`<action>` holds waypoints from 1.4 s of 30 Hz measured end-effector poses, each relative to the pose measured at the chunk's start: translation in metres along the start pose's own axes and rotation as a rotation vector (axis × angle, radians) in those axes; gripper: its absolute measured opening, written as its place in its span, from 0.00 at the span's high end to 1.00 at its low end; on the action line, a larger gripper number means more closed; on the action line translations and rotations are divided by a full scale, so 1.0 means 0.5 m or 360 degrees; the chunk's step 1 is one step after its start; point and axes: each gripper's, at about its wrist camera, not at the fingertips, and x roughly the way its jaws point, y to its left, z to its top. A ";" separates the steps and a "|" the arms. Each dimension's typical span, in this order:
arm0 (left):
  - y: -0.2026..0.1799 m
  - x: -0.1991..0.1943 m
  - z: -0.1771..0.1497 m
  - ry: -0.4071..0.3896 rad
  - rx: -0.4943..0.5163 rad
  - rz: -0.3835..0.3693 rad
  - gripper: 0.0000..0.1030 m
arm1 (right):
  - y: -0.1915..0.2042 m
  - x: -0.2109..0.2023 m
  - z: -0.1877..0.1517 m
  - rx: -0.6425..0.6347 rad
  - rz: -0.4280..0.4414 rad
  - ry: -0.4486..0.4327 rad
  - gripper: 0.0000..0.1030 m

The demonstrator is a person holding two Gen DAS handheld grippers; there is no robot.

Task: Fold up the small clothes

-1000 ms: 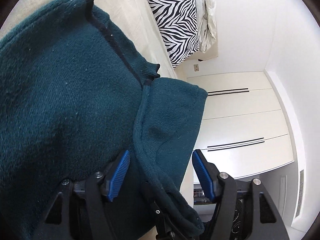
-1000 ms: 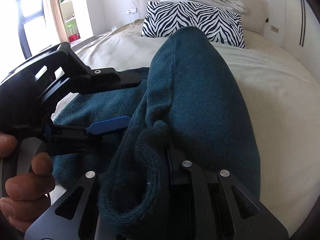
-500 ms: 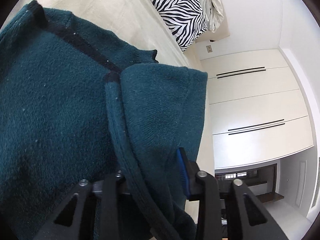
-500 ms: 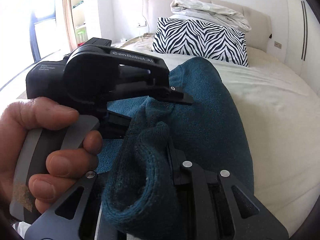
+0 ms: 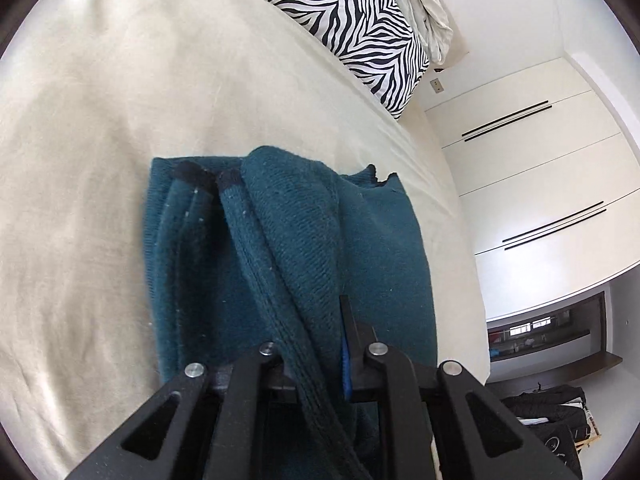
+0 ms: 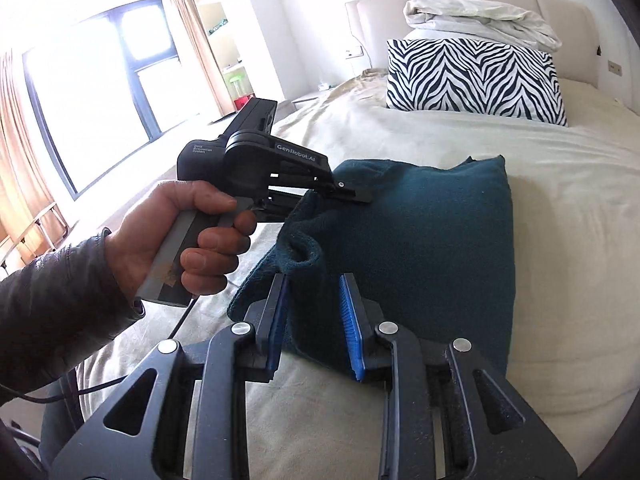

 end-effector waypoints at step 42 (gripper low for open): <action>0.047 -0.063 -0.095 -0.0132 -0.0037 0.0148 0.74 | -0.100 0.103 -0.028 0.0324 0.0086 0.0154 0.75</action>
